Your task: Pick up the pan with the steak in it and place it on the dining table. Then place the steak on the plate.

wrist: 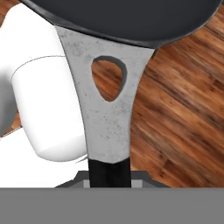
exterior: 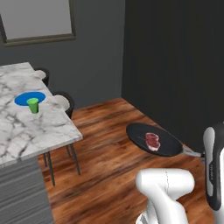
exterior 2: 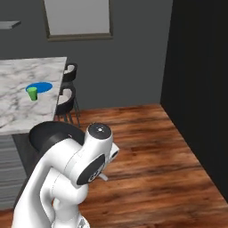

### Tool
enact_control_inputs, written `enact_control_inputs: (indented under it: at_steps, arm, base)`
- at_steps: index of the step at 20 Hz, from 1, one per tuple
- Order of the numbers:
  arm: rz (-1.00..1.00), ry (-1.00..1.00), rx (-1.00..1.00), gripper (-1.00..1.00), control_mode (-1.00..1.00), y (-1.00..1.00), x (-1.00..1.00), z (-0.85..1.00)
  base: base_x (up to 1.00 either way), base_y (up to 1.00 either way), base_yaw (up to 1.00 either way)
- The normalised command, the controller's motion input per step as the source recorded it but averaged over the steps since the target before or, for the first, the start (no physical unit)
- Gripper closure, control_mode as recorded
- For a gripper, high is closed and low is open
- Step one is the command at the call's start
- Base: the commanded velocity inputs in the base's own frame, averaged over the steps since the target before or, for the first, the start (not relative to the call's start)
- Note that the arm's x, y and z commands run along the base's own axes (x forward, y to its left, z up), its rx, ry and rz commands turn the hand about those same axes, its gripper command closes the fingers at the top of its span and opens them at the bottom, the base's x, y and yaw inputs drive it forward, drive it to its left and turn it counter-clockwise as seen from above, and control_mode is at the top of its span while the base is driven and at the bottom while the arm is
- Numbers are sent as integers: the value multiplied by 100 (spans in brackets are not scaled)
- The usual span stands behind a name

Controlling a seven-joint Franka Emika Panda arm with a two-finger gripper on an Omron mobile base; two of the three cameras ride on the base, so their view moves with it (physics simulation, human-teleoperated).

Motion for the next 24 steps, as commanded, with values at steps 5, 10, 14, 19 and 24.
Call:
enact_control_inputs:
  at_steps: [5,10,14,19,24]
  arm:
    - [0,0,0,100,100,0,0,0]
    - [0,0,0,100,100,0,0,0]
    - [0,0,0,100,100,0,0,0]
    - [0,0,0,100,100,0,0,0]
    - [0,0,0,100,100,0,0,0]
  base:
    - [13,-82,6]
    - [18,-81,8]
    - [25,-77,10]
    - [26,-70,13]
    - [11,-47,9]
